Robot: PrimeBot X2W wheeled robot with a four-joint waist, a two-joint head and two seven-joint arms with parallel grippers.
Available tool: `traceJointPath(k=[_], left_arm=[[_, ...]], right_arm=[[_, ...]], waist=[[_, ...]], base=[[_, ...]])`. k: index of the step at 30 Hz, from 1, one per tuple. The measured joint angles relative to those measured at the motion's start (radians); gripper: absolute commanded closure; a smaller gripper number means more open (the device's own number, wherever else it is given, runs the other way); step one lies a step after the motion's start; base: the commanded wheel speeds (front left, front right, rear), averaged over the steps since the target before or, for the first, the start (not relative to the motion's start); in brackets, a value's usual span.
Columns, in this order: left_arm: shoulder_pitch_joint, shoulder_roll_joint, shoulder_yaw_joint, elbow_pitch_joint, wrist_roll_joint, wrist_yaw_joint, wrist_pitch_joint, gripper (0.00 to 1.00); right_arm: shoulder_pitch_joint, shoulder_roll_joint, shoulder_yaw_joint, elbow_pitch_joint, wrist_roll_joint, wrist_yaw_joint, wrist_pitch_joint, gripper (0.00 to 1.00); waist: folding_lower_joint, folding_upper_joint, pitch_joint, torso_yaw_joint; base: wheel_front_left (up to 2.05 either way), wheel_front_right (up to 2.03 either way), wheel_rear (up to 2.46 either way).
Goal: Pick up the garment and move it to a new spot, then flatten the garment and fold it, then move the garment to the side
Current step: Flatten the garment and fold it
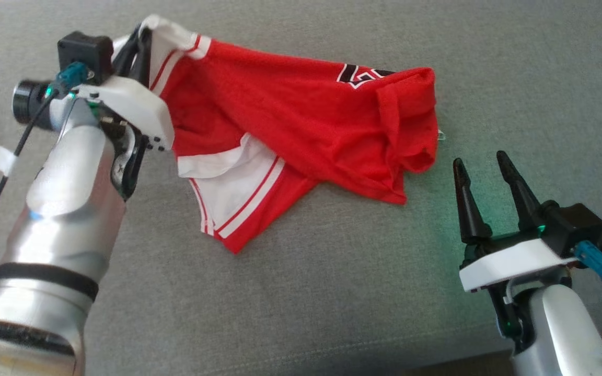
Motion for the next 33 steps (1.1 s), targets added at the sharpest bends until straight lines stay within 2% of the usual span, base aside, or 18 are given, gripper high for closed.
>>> traceJointPath(k=[2,3,6,14,17,21,22,23,24,25,33], left_arm=[[0.015,0.012,-0.009,-0.073,0.019,0.019,-0.011,1.00],[0.058,0.027,-0.027,-0.164,0.040,0.043,-0.012,1.00],[0.186,0.048,-0.045,-0.309,0.051,0.078,-0.015,1.00],[0.570,0.124,-0.095,-0.674,0.055,0.207,0.138,1.00],[0.666,0.134,-0.101,-0.770,0.052,0.249,0.182,1.00],[0.742,0.133,-0.118,-0.816,0.024,0.267,0.210,1.00],[0.749,0.132,-0.124,-0.816,0.019,0.269,0.210,0.96],[0.754,0.128,-0.124,-0.816,0.015,0.270,0.210,0.64],[0.756,0.124,-0.123,-0.816,0.002,0.270,0.210,0.08],[0.756,0.119,-0.123,-0.815,-0.007,0.270,0.205,0.00],[0.759,0.081,-0.095,-0.830,-0.041,0.270,0.087,0.00]], right_arm=[[0.000,0.000,-0.007,0.001,0.000,0.000,0.000,0.00],[0.002,0.000,-0.013,0.002,0.000,0.000,0.000,0.00],[0.004,0.000,-0.025,0.002,0.000,0.000,0.001,0.00],[0.004,0.000,-0.031,-0.001,0.000,0.000,0.011,0.00],[0.004,0.000,-0.035,-0.002,0.000,0.000,0.015,0.00],[0.004,0.000,-0.037,-0.002,0.000,0.000,0.024,0.00],[0.004,0.000,-0.038,-0.003,0.000,0.000,0.024,0.00],[0.004,0.000,-0.039,-0.003,0.000,0.000,0.024,0.00],[0.004,0.000,-0.040,-0.003,0.000,0.000,0.026,0.00],[0.005,0.000,-0.040,-0.002,0.000,0.000,0.026,0.00],[0.005,0.000,-0.052,-0.009,-0.002,0.000,0.026,0.00]], waist=[[0.0000,0.0000,-0.006,0.010],[0.0000,0.0000,-0.014,0.020],[0.0000,0.0000,-0.025,0.038],[0.0000,0.0000,-0.041,0.065],[0.0000,0.0000,-0.043,0.068],[0.0000,0.0000,-0.048,0.070],[0.0000,0.0000,-0.049,0.071],[0.0000,0.0000,-0.051,0.071],[0.0000,0.0000,-0.053,0.071],[0.0000,0.0000,-0.056,0.069],[0.0000,0.0000,-0.081,0.055]], base=[[0.00,0.00,0.00],[0.00,0.00,0.00],[0.00,0.00,0.00],[0.00,0.00,0.00],[0.00,0.00,0.00],[0.00,0.00,0.00],[0.00,0.00,0.00],[0.00,0.00,0.00],[0.00,0.00,0.00],[0.00,0.00,0.00],[0.00,0.00,0.00]])
